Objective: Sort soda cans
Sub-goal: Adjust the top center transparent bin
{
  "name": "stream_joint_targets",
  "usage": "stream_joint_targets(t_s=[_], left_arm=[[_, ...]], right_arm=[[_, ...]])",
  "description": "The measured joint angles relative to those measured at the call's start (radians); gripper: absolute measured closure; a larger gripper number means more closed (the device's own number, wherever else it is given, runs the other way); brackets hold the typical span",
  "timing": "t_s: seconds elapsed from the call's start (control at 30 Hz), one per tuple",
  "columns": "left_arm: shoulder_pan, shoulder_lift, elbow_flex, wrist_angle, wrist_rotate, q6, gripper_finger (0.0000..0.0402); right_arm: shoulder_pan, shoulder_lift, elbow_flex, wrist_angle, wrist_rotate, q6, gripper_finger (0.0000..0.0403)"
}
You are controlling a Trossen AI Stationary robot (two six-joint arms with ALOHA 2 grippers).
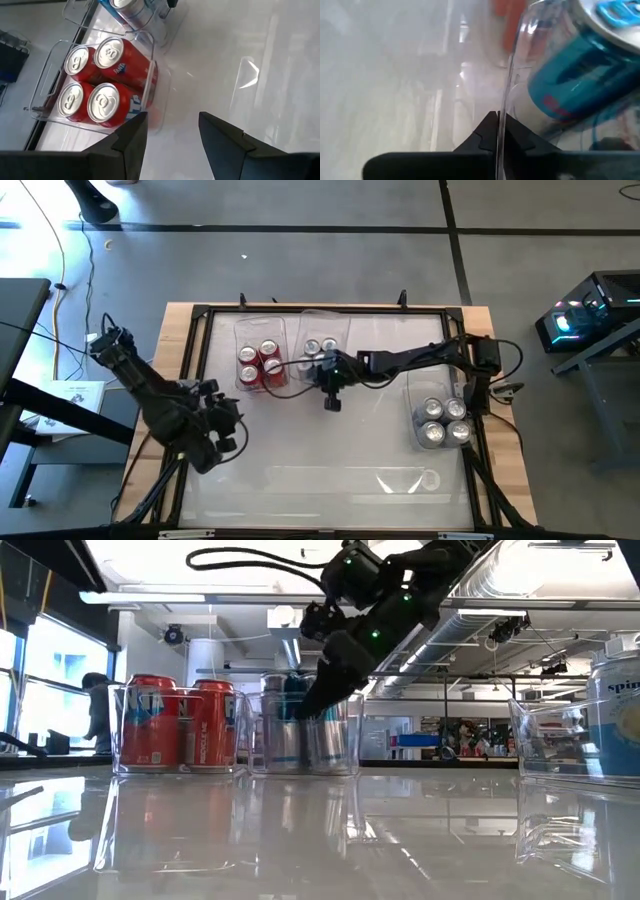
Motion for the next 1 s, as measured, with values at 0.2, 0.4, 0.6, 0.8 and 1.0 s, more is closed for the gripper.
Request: stream_joint_targets(t_s=[0.2, 0.4, 0.6, 0.8, 1.0], left_arm=[[-0.071, 0.000, 0.000, -0.037, -0.029, -0.091, 0.0232], [-0.121, 0.000, -0.001, -0.101, -0.041, -0.241, 0.0232], [-0.162, 0.000, -0.001, -0.116, -0.047, -0.347, 0.0232], [-0.190, 0.000, -0.001, -0.142, -0.033, -0.474, 0.0225], [-0.233, -0.001, -0.018, -0.173, 0.029, -0.722, 0.0214]], right_arm=[[-0.001, -0.018, 0.000, -0.051, -0.108, -0.082, 0.0401], [0.003, -0.041, -0.004, -0.068, -0.149, -0.163, 0.0400], [0.003, -0.044, -0.003, -0.090, -0.090, -0.124, 0.0400], [0.003, -0.046, -0.003, -0.099, -0.078, -0.120, 0.0357], [-0.002, -0.081, -0.003, -0.112, -0.049, -0.103, 0.0254]])
